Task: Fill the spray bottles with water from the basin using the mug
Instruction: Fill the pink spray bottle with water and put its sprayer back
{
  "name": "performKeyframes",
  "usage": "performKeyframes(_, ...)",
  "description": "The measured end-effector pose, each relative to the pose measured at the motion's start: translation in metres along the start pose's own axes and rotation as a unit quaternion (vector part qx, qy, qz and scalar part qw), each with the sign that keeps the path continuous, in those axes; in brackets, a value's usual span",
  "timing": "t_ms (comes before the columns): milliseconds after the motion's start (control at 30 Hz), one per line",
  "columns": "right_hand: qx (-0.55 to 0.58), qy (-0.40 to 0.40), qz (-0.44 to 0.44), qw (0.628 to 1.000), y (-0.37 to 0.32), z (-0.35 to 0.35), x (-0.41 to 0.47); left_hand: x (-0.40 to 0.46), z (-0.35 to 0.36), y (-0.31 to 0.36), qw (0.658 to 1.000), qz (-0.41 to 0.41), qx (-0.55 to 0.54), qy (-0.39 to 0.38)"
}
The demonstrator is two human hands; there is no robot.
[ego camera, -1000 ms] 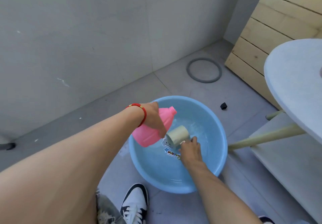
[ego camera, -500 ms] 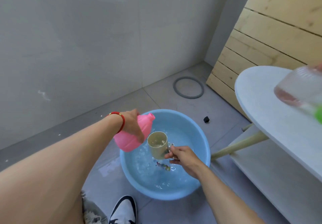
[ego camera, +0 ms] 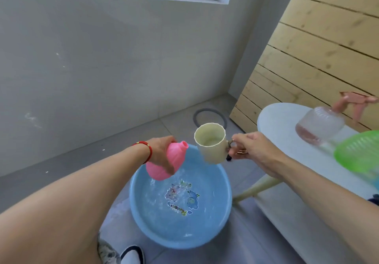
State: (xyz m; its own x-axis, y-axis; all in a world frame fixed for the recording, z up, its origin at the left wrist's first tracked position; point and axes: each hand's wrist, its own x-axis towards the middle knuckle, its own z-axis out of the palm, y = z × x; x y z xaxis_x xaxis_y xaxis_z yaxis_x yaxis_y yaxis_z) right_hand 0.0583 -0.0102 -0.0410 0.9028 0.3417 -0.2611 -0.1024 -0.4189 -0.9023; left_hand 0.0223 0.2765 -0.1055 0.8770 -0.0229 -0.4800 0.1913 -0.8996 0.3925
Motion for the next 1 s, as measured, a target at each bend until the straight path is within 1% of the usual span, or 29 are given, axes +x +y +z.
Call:
performKeyframes(167, -0.055, 0.067, -0.045, 0.995, 0.0, -0.004, -0.012, 0.004, 0.003, 0.008, 0.998, 0.053, -0.024, 0.014)
performKeyframes(400, -0.13, 0.163, -0.073, 0.975, -0.003, 0.005, -0.007, 0.006, 0.007, 0.008, 0.997, 0.078, -0.015, 0.005)
performKeyframes(533, -0.206, 0.174, -0.109, 0.957, -0.004, 0.013, -0.006, 0.007, 0.009, 0.008, 0.997, 0.082, -0.012, 0.0)
performKeyframes(700, -0.275, 0.2, -0.141, 0.93, -0.005, 0.019, -0.004, 0.009, 0.011, 0.01, 0.995, 0.098, -0.009, -0.007)
performKeyframes(1000, -0.311, 0.213, -0.175, 0.909, -0.007, 0.022, -0.005, 0.012, 0.013, 0.011, 0.994, 0.111, -0.012, -0.015)
